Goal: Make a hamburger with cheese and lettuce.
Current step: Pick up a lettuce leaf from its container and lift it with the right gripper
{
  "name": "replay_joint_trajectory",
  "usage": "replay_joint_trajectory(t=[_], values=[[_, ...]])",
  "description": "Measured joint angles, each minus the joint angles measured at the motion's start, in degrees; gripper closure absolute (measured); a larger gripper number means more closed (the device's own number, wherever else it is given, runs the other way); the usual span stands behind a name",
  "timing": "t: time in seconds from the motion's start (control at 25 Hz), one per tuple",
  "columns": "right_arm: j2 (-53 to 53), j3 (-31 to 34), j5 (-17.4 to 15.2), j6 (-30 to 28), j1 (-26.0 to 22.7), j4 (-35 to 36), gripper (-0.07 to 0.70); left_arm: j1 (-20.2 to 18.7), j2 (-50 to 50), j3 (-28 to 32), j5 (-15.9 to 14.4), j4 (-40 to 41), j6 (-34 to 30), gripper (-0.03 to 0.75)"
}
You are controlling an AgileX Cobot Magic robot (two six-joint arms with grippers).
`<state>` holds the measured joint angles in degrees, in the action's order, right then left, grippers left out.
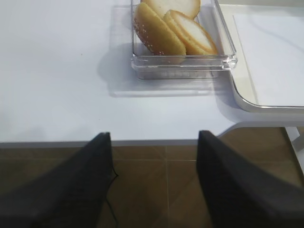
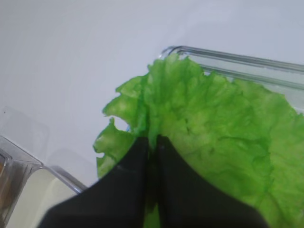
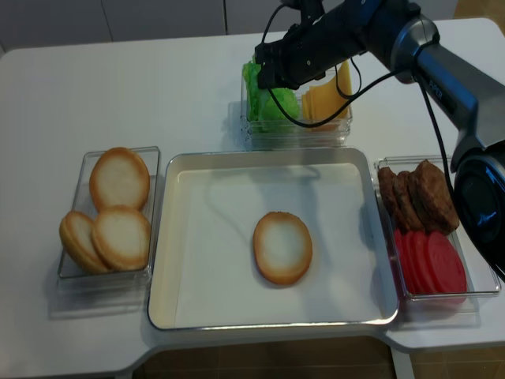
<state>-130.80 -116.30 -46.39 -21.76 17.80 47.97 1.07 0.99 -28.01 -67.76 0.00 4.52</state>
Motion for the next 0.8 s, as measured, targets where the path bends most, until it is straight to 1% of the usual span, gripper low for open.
replay_joint_trajectory(t=[0.36,0.72,0.8], values=[[1.4,0.0,-0.3,0.0,0.0,-0.1,0.608,0.0,0.0,0.0,0.0,0.0,0.0,0.291],[3.8,0.0,0.2,0.0,0.0,-0.5,0.608,0.0,0.0,0.0,0.0,0.0,0.0,0.291],[4.8,0.0,0.2,1.1,0.0,-1.3,0.608,0.0,0.0,0.0,0.0,0.0,0.0,0.291]])
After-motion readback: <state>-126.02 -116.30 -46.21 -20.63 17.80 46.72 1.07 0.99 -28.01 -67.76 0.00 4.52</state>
